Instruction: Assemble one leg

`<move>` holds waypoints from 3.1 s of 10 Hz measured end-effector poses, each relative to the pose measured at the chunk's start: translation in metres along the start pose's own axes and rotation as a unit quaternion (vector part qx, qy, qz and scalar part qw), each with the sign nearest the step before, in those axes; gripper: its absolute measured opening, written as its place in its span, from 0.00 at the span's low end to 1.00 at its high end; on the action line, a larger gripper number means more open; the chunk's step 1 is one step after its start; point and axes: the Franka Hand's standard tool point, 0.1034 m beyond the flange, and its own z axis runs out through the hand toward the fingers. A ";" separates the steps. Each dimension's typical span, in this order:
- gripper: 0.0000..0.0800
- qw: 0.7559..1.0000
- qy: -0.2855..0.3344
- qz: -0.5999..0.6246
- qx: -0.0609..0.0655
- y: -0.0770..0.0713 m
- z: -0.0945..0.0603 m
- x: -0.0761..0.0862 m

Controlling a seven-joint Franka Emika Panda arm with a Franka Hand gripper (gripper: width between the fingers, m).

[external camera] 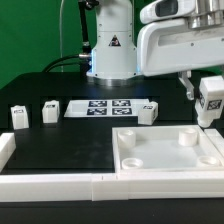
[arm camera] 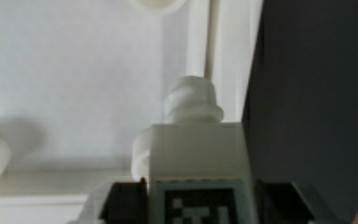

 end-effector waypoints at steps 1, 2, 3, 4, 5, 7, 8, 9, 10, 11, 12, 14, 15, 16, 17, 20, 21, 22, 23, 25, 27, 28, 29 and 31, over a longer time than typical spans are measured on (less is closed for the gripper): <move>0.36 1.000 0.005 -0.007 0.001 0.002 0.004 0.012; 0.36 1.000 0.019 -0.014 0.000 0.003 0.008 0.021; 0.36 1.000 0.015 -0.022 0.001 0.005 0.011 0.026; 0.36 0.999 0.018 -0.028 0.001 0.005 0.012 0.033; 0.36 0.999 0.017 -0.027 0.001 0.005 0.013 0.032; 0.36 0.998 0.049 -0.027 -0.003 0.008 0.012 0.036; 0.36 0.999 0.046 -0.027 -0.003 0.008 0.013 0.033; 0.36 0.998 0.050 -0.027 -0.003 0.008 0.013 0.034; 0.36 0.997 0.078 -0.027 -0.007 0.010 0.012 0.038; 0.36 0.997 0.076 -0.027 -0.008 0.011 0.015 0.034; 0.36 0.997 0.079 -0.027 -0.008 0.011 0.015 0.035; 0.36 0.989 0.140 -0.032 -0.018 0.018 0.018 0.038; 0.36 0.987 0.155 -0.033 -0.021 0.020 0.018 0.040; 0.36 0.987 0.153 -0.032 -0.021 0.021 0.021 0.039; 0.36 0.983 0.180 -0.032 -0.025 0.023 0.020 0.042; 0.36 0.983 0.177 -0.032 -0.024 0.019 0.025 0.036; 0.36 0.984 0.176 -0.033 -0.023 0.017 0.026 0.034; 0.36 0.984 0.174 -0.034 -0.023 0.016 0.028 0.032; 0.36 0.984 0.172 -0.034 -0.022 0.015 0.029 0.031; 0.36 0.985 0.168 -0.033 -0.023 0.016 0.035 0.026; 0.36 0.986 0.164 -0.031 -0.024 0.019 0.039 0.024; 0.36 0.986 0.162 -0.031 -0.023 0.019 0.041 0.022; 0.36 0.986 0.160 -0.031 -0.023 0.018 0.044 0.021; 0.36 0.984 0.172 -0.032 -0.024 0.017 0.045 0.022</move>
Offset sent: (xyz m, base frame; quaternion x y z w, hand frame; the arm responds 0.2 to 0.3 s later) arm 0.0374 0.0003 -0.0025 0.0020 -0.0004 -0.0670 0.9978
